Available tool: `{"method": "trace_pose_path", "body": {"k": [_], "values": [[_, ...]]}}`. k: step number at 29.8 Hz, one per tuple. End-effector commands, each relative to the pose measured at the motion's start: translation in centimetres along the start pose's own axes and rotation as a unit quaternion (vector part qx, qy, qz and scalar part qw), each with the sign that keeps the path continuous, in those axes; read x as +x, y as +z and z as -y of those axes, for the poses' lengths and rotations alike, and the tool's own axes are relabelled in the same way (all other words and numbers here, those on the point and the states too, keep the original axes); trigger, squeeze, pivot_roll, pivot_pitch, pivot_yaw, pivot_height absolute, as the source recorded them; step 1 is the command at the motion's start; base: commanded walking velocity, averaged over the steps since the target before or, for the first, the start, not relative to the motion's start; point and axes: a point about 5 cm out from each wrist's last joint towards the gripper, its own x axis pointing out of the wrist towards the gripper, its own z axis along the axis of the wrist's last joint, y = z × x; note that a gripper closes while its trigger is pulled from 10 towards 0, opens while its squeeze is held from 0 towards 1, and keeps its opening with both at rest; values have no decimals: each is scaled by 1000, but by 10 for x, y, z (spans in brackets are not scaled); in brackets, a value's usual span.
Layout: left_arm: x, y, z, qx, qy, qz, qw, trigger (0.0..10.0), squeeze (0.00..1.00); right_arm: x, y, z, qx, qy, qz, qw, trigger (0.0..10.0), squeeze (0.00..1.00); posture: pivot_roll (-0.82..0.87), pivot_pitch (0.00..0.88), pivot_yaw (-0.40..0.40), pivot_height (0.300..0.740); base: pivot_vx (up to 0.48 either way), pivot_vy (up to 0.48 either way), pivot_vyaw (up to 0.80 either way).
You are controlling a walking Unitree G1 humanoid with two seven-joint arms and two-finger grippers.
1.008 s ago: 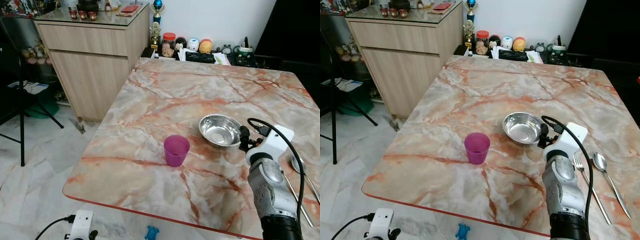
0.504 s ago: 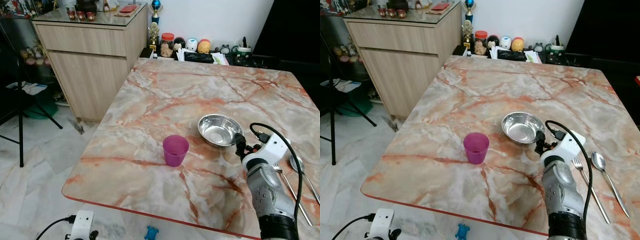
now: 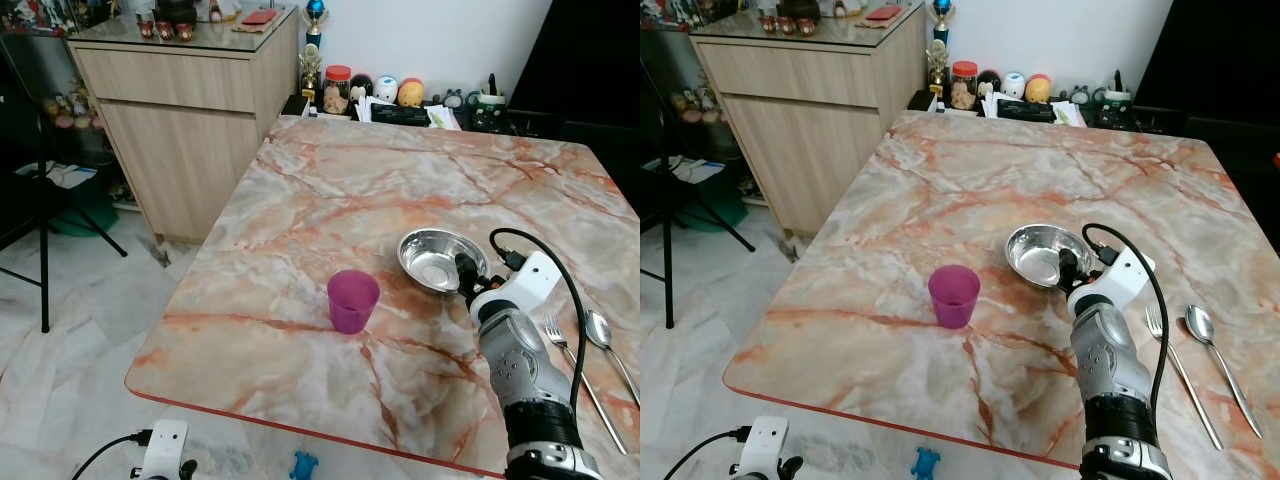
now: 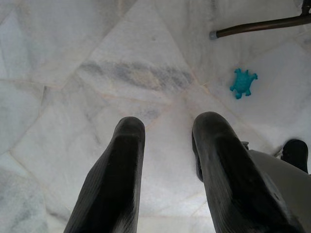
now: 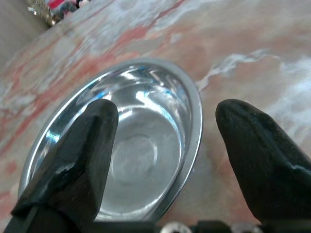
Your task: Setting the table
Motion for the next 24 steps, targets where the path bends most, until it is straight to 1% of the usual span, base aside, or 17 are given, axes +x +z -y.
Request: {"method": "trace_pose_path", "body": {"k": [1,5,10,12,18,24], "values": [[-1,-4,-1,-3,5,-8,1000,10000,0,3,2,-4,17,-2,6,1000,10000,0,85,0,-37,740,0,0,0],[0,-3,-1,-3,5,-7,1000,10000,0,4,2,-5,21,-2,8,1000,10000,0,85,0,-40,740,0,0,0],[0,-2,1,-2,2,-6,1000,10000,0,5,1,-3,29,-6,7,1000,10000,0,85,0,-39,740,0,0,0],[0,-2,2,-1,1,-6,1000,10000,0,6,-2,-1,40,-13,1,999,10000,0,85,1,-38,740,0,0,0],[0,-2,1,0,1,-6,1000,10000,0,6,-9,1,51,-19,-8,998,10000,0,89,1,-38,740,0,0,0],[0,-2,1,1,1,-6,1000,10000,0,8,-14,2,53,-19,-18,998,10000,0,90,0,-38,740,0,0,0]]}}
